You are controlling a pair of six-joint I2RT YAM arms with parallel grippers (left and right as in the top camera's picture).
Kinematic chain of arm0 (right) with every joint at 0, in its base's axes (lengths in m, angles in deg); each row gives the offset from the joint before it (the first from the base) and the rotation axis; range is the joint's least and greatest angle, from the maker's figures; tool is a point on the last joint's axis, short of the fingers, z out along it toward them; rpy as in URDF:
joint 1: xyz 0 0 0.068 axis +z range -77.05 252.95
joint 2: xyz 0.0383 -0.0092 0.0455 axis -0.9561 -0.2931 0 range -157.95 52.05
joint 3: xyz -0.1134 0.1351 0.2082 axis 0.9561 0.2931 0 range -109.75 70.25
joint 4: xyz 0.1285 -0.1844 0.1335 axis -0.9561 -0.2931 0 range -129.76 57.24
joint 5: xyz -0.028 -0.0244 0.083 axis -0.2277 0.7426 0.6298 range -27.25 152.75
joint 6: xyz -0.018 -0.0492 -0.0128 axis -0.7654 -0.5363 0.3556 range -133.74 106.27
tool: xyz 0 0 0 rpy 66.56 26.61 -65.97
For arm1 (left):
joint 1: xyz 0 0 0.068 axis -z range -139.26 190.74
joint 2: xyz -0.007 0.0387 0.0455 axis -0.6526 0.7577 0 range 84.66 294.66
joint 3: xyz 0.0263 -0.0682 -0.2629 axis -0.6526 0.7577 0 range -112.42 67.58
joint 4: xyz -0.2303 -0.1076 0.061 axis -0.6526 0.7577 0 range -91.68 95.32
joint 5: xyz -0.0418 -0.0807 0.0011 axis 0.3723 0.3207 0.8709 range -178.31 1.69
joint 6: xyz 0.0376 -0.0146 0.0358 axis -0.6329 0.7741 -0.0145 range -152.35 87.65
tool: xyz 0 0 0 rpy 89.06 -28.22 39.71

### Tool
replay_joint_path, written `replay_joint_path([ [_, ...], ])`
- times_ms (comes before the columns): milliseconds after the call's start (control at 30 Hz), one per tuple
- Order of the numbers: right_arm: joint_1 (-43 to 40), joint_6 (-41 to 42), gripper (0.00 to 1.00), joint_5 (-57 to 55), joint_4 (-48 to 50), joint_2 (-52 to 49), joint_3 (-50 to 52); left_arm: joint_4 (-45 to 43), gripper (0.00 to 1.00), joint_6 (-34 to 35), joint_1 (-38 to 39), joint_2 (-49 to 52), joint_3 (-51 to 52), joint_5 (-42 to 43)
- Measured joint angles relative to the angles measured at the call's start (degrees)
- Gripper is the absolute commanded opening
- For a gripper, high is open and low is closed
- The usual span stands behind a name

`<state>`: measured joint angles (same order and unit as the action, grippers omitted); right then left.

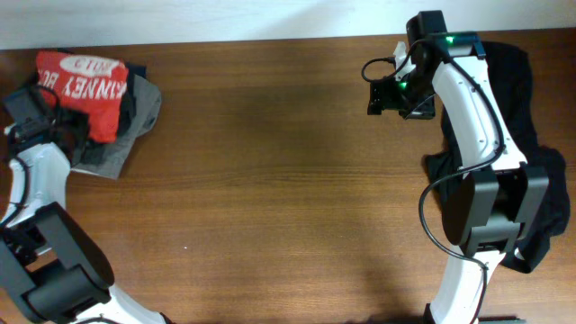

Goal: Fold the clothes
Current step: 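Lower the shirt onto the grey clothes stack and open the left gripper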

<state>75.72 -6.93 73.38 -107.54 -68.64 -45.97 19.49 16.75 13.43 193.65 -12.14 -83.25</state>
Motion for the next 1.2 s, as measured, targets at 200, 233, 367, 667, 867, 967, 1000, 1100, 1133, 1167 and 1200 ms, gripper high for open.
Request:
replay_joint_path([
  [200, 0.0, -0.3, 0.84, -0.1, 0.0, 0.0, 0.0, 0.9, 0.65, -5.1, -4.3, 0.0, 0.0, 0.7],
  [233, 0.0, -0.4, 0.84, -0.1, 0.0, 0.0, 0.0, 0.0, 0.75, -6.5, -5.0, 0.0, 0.0, 1.6],
  [367, 0.0, -0.5, 0.84, -0.1, 0.0, 0.0, 0.0, -6.0, 0.99, -13.6, -6.9, 0.0, 0.0, 8.5],
  [667, 0.0, -0.6, 0.84, -0.2, -0.1, 0.0, 0.0, -10.1, 0.99, -25.2, -6.7, -6.8, 0.0, 24.1],
  [867, 0.0, -0.6, 0.84, -0.2, -0.2, 0.0, 0.0, -4.0, 0.99, -35.7, -6.6, -17.1, 0.0, 27.2],
  [967, 0.0, -0.6, 0.84, -0.2, -0.2, 0.0, 0.0, -1.6, 0.99, -39.5, -6.6, -20.0, 0.0, 26.7],
  [1000, 0.0, -0.6, 0.84, -0.2, -0.2, 0.0, 0.0, -1.2, 0.99, -40.7, -6.6, -20.4, 0.0, 26.4],
  [1100, 0.0, -0.6, 0.84, -0.2, -0.2, 0.0, 0.0, -1.2, 0.99, -44.0, -6.4, -20.3, 0.0, 24.9],
  [1133, 0.0, -0.6, 0.84, -0.2, -0.2, 0.0, 0.0, -1.3, 0.99, -45.0, -6.3, -20.3, 0.0, 24.3],
  [1167, 0.0, -0.6, 0.84, -0.2, -0.2, 0.0, 0.0, -1.6, 0.99, -46.1, -5.9, -20.2, 0.0, 23.8],
  [1200, 0.0, -0.6, 0.84, -0.2, -0.2, 0.0, 0.0, -2.9, 0.99, -47.8, -5.2, -20.0, 0.0, 23.0],
])
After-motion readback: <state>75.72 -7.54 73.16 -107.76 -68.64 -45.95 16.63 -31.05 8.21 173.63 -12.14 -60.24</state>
